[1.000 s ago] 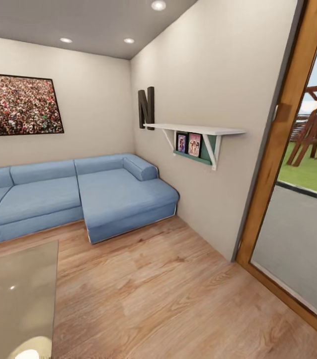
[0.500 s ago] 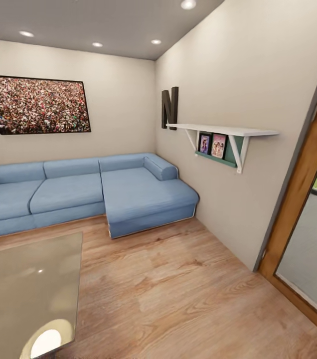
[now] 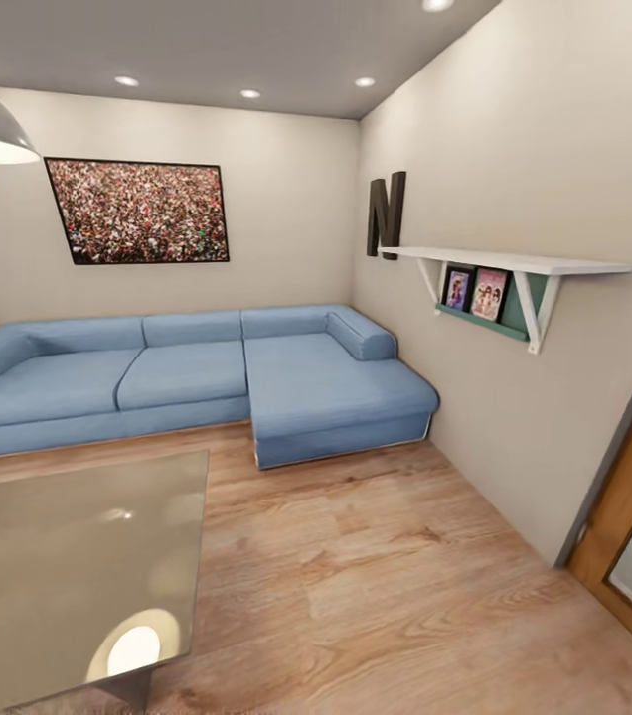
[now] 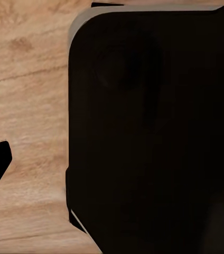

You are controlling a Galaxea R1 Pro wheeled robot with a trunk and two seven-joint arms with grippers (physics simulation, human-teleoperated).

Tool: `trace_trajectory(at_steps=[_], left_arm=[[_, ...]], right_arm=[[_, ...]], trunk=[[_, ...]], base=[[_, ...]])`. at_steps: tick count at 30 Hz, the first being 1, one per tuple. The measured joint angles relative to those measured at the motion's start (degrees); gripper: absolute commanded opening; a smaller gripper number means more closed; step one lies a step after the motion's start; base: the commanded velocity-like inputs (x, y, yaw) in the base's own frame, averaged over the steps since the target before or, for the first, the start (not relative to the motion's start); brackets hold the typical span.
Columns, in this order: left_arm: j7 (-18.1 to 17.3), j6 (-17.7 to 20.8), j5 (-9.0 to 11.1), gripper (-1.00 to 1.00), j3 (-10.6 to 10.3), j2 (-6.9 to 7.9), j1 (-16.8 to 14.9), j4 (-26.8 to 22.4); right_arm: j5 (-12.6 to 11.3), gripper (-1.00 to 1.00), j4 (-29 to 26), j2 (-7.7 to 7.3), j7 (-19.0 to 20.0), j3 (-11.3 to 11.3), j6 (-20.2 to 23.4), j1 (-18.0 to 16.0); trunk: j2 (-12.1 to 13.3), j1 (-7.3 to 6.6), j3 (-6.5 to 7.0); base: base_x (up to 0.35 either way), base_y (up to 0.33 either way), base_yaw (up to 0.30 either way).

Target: Turn on the radio receiver that's on the table in the living room.

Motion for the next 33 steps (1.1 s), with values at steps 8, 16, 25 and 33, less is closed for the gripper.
trace_trajectory(at_steps=[8, 16, 25, 33], left_arm=[[-0.01, 0.0, 0.0, 1.0, 0.0, 0.04, 0.0, 0.0], [0.13, 0.13, 0.02, 1.0, 0.04, -0.07, 0.01, 0.0], [0.24, 0.76, 3.68, 1.0, -0.14, 0.07, -0.01, 0.0], [0.17, 0.3, 5.05, 1.0, -0.26, 0.04, -0.01, 0.0]], right_arm=[[0.05, 1.0, 0.0, -0.04, 0.0, 0.0, -0.06, 0.0], [0.08, 1.0, 0.0, -0.04, 0.0, 0.0, -0.04, 0.0], [0.09, 1.0, 0.0, -0.04, 0.0, 0.0, -0.07, 0.0], [0.09, 1.0, 0.0, -0.04, 0.0, 0.0, -0.07, 0.0]], trunk=[[0.0, 0.0, 0.0], [0.0, 0.0, 0.0], [0.0, 0.0, 0.0], [0.0, 0.0, 0.0]], base=[[0.0, 0.0, 0.28], [0.0, 0.0, 0.28], [0.0, 0.0, 0.28], [0.0, 0.0, 0.28]])
